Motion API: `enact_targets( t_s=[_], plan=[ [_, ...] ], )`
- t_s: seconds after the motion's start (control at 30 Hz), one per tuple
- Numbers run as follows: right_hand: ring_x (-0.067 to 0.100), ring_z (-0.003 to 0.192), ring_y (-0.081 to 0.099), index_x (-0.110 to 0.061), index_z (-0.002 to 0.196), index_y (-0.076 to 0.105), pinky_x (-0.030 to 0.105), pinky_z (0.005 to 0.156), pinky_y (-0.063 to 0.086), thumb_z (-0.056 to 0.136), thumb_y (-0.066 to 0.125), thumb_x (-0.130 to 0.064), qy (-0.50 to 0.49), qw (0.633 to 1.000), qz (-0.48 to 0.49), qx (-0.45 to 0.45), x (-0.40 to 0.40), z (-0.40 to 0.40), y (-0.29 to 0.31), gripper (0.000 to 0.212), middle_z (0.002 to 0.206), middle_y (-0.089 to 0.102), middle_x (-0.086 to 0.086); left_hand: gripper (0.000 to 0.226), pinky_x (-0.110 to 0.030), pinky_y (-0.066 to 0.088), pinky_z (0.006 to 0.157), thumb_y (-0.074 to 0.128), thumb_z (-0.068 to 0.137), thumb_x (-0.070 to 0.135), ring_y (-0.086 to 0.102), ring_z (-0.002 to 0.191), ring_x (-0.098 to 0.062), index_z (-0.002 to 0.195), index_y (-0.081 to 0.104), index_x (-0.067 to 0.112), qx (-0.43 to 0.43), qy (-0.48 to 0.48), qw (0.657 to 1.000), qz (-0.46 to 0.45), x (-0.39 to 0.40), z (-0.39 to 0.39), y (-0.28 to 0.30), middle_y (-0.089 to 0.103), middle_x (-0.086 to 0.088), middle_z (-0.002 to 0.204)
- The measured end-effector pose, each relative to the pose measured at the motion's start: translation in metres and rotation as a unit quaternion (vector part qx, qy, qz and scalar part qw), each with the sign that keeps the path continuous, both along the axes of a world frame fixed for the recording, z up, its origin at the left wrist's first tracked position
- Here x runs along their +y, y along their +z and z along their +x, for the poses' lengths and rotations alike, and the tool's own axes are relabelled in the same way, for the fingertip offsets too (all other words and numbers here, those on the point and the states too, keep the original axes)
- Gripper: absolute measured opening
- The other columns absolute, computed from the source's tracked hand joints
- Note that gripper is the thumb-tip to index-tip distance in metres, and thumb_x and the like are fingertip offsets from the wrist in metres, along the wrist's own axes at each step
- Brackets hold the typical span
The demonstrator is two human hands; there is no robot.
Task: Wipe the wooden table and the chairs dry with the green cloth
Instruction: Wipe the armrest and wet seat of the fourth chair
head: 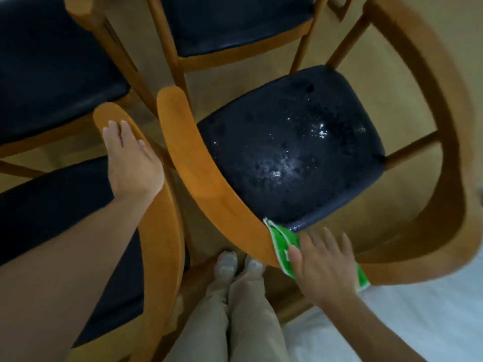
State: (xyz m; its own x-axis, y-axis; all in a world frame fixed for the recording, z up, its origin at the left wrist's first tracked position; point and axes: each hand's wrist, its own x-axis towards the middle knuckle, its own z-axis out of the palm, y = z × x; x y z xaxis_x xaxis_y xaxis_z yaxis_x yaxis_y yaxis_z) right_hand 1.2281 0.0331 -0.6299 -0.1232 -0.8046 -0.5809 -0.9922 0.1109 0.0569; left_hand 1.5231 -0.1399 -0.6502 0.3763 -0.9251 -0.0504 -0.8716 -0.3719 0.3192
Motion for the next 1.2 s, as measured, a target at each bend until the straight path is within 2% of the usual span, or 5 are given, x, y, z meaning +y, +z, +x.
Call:
enact_targets(
  t_s=[0.3, 0.67, 0.83, 1.13, 1.2],
  plan=[
    [0.024, 0.126, 0.050, -0.020, 0.134, 0.052, 0.047, 0.103, 0.038, 0.096, 0.013, -0.046, -0.138, 0.973, -0.161, -0.093, -0.013, 0.093, -0.012, 0.061, 0.136, 0.056, 0.003, 0.052, -0.037, 0.001, 0.113, 0.024, 0.101, 0.032, 0.006, 0.145, -0.025, 0.147, 0.025, 0.007, 0.072, -0.210, 0.975, -0.006, 0.055, -0.100, 0.013, 0.013, -0.014, 0.157],
    [0.021, 0.043, 0.055, -0.021, 0.049, 0.038, 0.033, 0.059, 0.042, 0.090, 0.038, -0.043, 0.086, 0.978, -0.177, 0.075, 0.008, -0.064, 0.010, 0.047, 0.048, 0.056, -0.001, 0.045, -0.041, 0.013, 0.115, 0.027, 0.099, 0.031, 0.027, 0.140, -0.023, 0.125, 0.058, 0.010, 0.004, -0.348, 0.937, 0.019, 0.094, -0.151, -0.003, 0.045, -0.011, 0.143],
    [0.021, 0.064, 0.065, -0.017, 0.060, 0.049, 0.044, 0.096, 0.037, 0.094, 0.026, -0.043, 0.038, 0.984, -0.086, 0.149, -0.006, -0.087, 0.025, 0.049, 0.061, 0.064, -0.001, 0.039, -0.043, 0.025, 0.111, 0.032, 0.097, 0.025, 0.042, 0.131, -0.024, 0.111, 0.065, 0.010, 0.004, -0.339, 0.941, 0.012, 0.094, -0.152, 0.001, 0.060, -0.009, 0.125],
    [0.027, 0.064, 0.056, -0.020, 0.110, 0.056, 0.030, 0.044, 0.018, 0.099, 0.034, -0.030, 0.120, 0.989, -0.078, -0.041, -0.007, -0.007, -0.005, 0.026, 0.063, 0.030, -0.007, 0.031, -0.043, 0.032, 0.108, 0.037, 0.095, 0.024, 0.054, 0.119, -0.021, 0.099, 0.066, 0.016, -0.017, -0.358, 0.934, 0.005, 0.095, -0.150, 0.001, 0.067, -0.001, 0.105],
    [0.023, 0.053, 0.053, -0.021, 0.084, 0.056, 0.027, 0.046, 0.021, 0.099, 0.034, -0.035, 0.120, 0.989, -0.084, -0.001, -0.001, -0.032, 0.004, 0.031, 0.054, 0.030, -0.006, 0.029, -0.042, 0.031, 0.108, 0.039, 0.094, 0.024, 0.056, 0.116, -0.020, 0.098, 0.067, 0.017, -0.018, -0.357, 0.934, 0.009, 0.094, -0.151, 0.001, 0.068, 0.000, 0.102]
  ],
)
